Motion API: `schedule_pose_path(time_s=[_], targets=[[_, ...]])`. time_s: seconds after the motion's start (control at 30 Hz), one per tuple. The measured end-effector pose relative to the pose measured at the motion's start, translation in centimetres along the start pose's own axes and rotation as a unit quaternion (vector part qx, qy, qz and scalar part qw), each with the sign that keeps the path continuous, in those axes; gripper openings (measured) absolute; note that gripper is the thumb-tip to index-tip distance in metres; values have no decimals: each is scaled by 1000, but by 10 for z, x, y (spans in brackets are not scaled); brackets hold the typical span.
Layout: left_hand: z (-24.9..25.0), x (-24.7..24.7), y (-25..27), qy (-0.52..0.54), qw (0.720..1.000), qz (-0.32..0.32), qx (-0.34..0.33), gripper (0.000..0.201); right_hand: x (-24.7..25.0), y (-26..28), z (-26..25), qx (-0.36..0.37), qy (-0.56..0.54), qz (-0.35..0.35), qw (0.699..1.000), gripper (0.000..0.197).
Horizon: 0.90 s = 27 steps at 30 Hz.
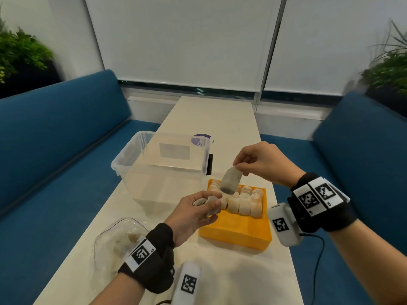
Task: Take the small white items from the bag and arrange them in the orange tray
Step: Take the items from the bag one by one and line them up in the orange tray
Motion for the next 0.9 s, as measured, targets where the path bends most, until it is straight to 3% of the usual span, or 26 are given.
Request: schedule_pose_path(time_s=[0.23,0.5,0.73,0.9], targets=[[-10,13,-2,6,1000,20,14,31,-13,15,59,-49,81,-14,995,10],[-13,26,3,-1,999,46,17,31,-73,41,140,-156,163,-155,962,12],[-17,33,7,7,997,74,26,35,-92,30,159,-183,267,-207,923,22],[-18,33,9,17,996,78,29,32,-90,27,165,-198,267,-198,922,24]])
Point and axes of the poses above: each hand's wrist, its own y-axis away from the middle knuckle, its own x-axis out of the back of the hand, z = x × y, the point moved 5 cm from there along -y, towards the middle knuckle, and after that the axes turned 15 degrees about x, right-handed, at the moved point
